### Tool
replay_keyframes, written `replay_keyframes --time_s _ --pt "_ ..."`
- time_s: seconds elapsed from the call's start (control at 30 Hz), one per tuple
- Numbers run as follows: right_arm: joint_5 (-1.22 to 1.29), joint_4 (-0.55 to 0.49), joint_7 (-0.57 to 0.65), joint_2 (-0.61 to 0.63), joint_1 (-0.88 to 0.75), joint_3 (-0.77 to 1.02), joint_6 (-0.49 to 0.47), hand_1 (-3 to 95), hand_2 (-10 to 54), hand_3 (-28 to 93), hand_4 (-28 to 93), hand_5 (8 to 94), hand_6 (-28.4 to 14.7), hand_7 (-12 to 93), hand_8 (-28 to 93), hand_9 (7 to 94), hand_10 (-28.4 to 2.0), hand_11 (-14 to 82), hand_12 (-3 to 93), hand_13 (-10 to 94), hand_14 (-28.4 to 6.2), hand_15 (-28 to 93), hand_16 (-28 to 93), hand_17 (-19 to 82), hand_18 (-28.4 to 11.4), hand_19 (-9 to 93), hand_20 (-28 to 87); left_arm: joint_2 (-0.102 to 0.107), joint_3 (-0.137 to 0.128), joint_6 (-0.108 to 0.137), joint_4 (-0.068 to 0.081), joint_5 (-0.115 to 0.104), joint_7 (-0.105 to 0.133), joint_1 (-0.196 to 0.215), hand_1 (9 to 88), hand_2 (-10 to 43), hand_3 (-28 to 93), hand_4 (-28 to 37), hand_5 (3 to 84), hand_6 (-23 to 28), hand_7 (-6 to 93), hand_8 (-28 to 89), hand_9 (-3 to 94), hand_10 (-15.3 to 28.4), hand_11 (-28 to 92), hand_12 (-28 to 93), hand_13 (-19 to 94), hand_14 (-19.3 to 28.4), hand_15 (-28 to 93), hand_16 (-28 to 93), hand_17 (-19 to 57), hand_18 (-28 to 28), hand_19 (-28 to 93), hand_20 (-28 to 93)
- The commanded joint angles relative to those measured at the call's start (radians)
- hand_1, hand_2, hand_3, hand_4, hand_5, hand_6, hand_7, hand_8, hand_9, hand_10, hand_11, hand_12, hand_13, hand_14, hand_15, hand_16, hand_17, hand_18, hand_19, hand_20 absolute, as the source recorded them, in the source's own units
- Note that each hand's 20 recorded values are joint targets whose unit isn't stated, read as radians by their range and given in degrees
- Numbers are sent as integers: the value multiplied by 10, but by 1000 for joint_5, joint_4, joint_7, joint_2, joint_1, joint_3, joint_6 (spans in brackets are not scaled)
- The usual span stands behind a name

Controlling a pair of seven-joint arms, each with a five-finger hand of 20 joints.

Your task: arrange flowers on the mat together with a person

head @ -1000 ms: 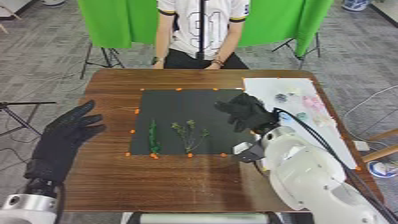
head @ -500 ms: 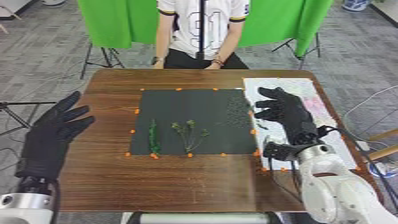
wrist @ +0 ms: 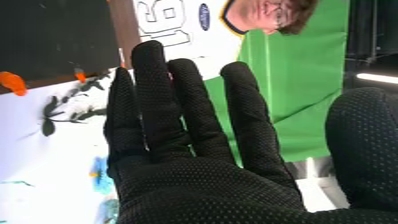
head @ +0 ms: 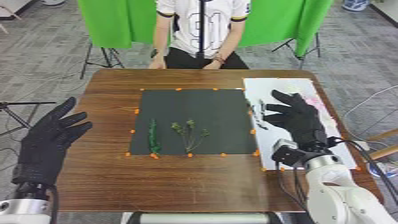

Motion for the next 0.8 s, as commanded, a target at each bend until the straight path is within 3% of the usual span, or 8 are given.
replay_keyframes --time_s 0.03,0.3,0.5,0.8 --pt "1 -6 -18 -12 -9 11 -7 143 123 727 -250 469 -30 131 -108 469 -217 182 160 385 -237 569 84 95 -284 526 158 12 8 -1 6 -13 -1 11 162 57 763 -283 324 64 148 -102 308 189 308 114 214 258 591 -105 -84 261 551 122" --pt "14 5 -10 -11 -3 4 -19 143 122 729 -251 472 -28 130 -108 473 -217 183 160 389 -237 571 84 97 -284 525 167 7 15 14 14 -16 -36 0 177 60 777 -283 327 65 148 -103 311 191 313 112 220 259 597 -108 -80 261 552 129" --pt "8 12 1 -13 -3 8 -41 145 124 728 -249 475 -27 131 -108 482 -216 184 159 396 -236 575 84 98 -284 526 171 8 36 10 20 -13 -38 -17 185 65 777 -283 334 70 152 -105 313 192 314 107 222 259 598 -113 -76 258 553 128" --pt "-9 14 14 -21 -10 30 -81 143 122 732 -248 471 -27 128 -108 481 -214 184 159 396 -235 576 84 97 -284 527 172 15 37 17 21 -17 -30 -14 188 64 777 -283 334 71 151 -106 315 194 319 106 223 259 601 -115 -77 257 554 126"
